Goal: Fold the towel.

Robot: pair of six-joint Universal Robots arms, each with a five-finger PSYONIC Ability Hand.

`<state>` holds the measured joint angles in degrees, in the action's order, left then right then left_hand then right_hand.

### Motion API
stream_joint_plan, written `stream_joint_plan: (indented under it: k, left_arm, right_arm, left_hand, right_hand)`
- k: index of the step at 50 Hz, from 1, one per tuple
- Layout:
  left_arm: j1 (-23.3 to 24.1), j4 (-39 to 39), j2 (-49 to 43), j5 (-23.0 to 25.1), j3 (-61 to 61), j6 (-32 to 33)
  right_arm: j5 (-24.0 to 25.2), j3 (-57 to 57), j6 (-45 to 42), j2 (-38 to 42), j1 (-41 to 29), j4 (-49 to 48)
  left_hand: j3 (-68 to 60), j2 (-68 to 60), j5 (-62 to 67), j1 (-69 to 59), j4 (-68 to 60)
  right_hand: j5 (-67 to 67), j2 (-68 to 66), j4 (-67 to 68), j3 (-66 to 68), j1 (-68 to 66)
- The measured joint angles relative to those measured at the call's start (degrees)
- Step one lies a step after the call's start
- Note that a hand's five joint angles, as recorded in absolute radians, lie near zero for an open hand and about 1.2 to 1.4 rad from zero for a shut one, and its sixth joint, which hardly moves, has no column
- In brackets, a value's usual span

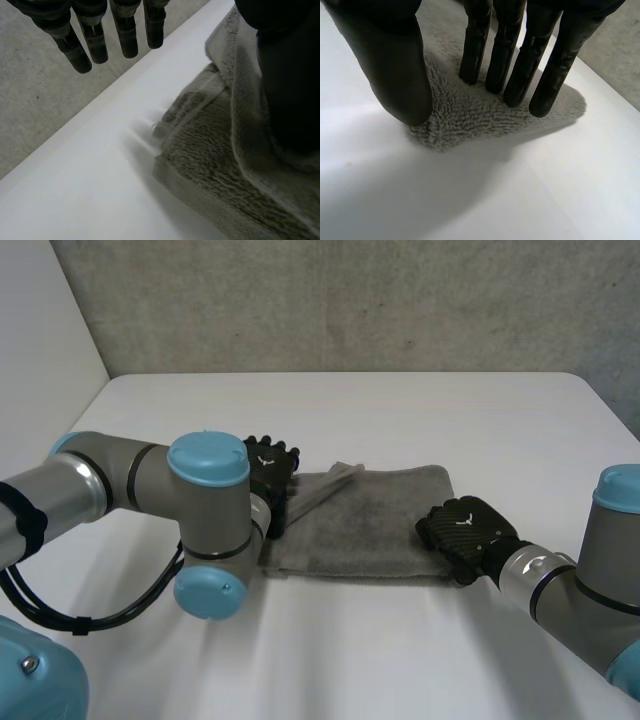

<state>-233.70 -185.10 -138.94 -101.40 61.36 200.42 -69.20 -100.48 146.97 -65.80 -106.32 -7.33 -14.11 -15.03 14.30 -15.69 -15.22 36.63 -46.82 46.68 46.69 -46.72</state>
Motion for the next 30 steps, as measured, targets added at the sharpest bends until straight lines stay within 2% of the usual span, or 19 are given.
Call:
stream_joint_plan:
  k: [9,30]
  left_arm:
    - [0.8,-2.0,0.6,0.7,2.0,-0.1]
    - [3.9,-3.8,-4.3,2.5,-5.3,0.3]
  right_arm:
    - [-3.4,0.5,-0.2,0.0,1.3,-1.1]
    - [-3.2,0.0,-0.3,0.1,1.1,-0.9]
  left_hand:
    - [0.1,0.0,-0.1,0.0,0.0]
    - [0.1,0.0,-0.1,0.0,0.0]
  right_hand:
    - [1.0,-0.9,1.5,1.4,-1.4]
    - [1.8,-1.7,2.0,1.9,-1.9]
